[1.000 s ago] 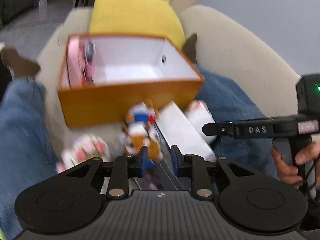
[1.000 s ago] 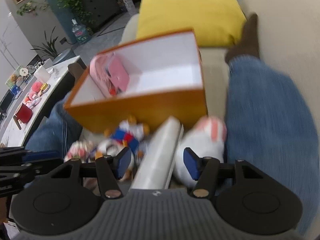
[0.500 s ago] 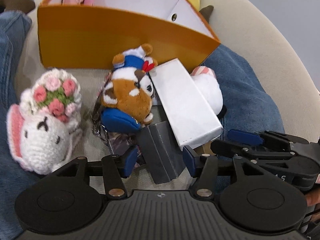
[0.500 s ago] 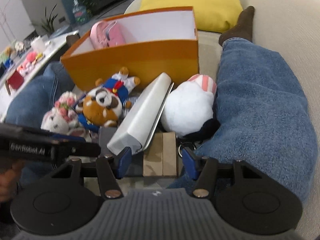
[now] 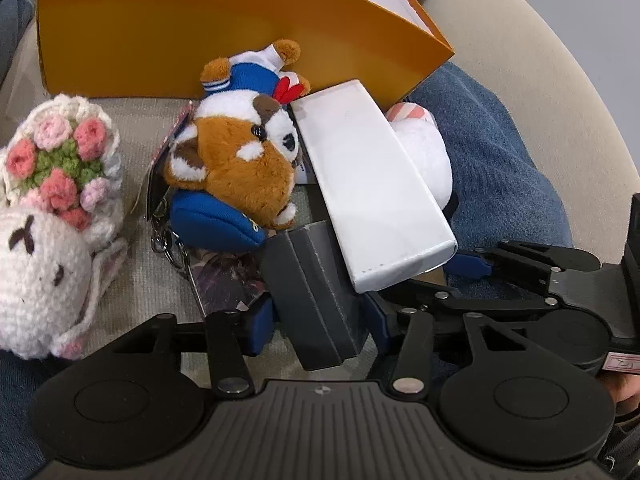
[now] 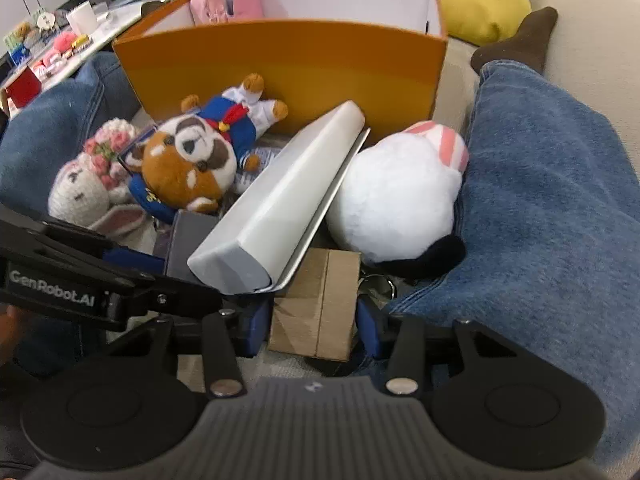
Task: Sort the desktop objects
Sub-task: 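Grasp the dark grey box with the left tool while the right grasps the cardboard box, then carry the grey box and cardboard box into the shoebox with both tools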
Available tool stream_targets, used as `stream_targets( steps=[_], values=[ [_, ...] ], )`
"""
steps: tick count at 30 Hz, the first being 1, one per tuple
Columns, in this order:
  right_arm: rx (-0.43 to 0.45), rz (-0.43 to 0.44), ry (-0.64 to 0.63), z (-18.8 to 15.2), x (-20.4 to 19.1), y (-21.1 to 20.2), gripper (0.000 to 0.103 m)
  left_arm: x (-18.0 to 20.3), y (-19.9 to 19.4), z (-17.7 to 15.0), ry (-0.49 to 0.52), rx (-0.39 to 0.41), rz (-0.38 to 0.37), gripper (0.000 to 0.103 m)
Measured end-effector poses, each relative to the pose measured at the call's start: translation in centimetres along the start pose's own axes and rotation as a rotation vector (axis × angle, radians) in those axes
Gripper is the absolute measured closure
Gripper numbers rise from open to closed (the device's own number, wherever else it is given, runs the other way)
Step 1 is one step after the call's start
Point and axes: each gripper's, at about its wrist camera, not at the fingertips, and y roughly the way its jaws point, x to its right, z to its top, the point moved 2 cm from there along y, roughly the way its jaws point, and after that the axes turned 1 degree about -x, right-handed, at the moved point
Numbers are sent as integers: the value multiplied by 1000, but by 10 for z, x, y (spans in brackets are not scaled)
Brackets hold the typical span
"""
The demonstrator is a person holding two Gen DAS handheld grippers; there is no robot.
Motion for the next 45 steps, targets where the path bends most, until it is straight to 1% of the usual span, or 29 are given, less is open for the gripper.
stream_targets(
  steps=[3,5,8,9,14,16,18,21,24,28,33,37,42,45],
  values=[
    [1,4,4,1,0,1,54,-2,-3,0,-14,5,-5,51],
    [5,11,9,1,-1,0,55,-1,-9,-1,-7,29,13,54],
    [4,65,41,1,-3,-1,55,0,-26,-1,20,71,47,58],
    [6,68,42,1,-4,-1,55,1,-32,-1,28,77,60,59],
    [16,14,19,-3,-6,-12,55,4,-56,-4,55,121,83,61],
    [26,16,30,-6,-2,-21,55,5,-67,-4,67,147,104,64],
    [33,21,48,-6,3,-29,55,8,-80,-4,81,172,124,64],
    [58,27,77,-9,9,-46,55,12,-89,1,84,187,100,65],
    [86,47,112,-8,16,-62,55,19,-97,5,104,216,114,64],
    [138,65,128,1,20,-81,55,32,-107,17,132,256,106,64],
    [225,105,139,32,26,-102,55,42,-127,42,153,326,96,65],
    [284,115,116,64,24,-111,55,50,-138,71,182,394,120,64],
    [325,157,107,118,27,-104,55,51,-143,116,190,460,142,64],
    [326,184,111,153,30,-91,55,45,-138,149,175,475,150,65]
  ],
)
